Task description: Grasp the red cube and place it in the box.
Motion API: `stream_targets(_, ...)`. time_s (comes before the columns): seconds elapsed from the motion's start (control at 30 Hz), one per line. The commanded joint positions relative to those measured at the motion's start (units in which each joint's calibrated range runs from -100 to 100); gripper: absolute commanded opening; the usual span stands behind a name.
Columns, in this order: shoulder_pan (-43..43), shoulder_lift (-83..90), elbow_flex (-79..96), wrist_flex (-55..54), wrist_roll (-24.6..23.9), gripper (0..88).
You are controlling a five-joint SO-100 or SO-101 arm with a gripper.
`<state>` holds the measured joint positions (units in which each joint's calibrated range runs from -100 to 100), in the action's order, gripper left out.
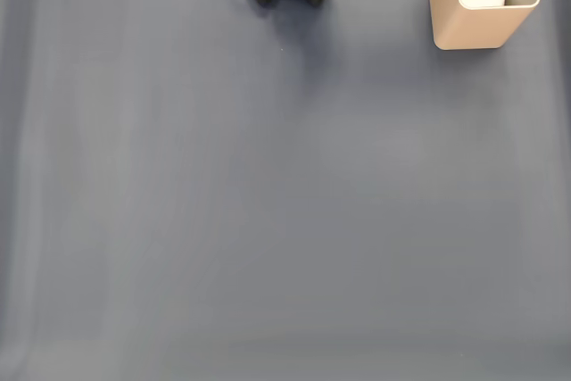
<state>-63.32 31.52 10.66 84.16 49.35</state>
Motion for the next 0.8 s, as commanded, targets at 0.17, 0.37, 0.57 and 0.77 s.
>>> stream_targets(0.17,-0.26,2.71,-0.45,-1.48,-1.66,1.5)
stream_targets(0.37,-0.33,2.79,-0.45,-1.56,-1.81,1.5)
stream_targets(0.57,-0.33,2.79,-0.54,-2.30,-1.71,11.0)
stream_targets(0.77,-0.40,2.45,-0.72,-3.12,-2.30,22.1)
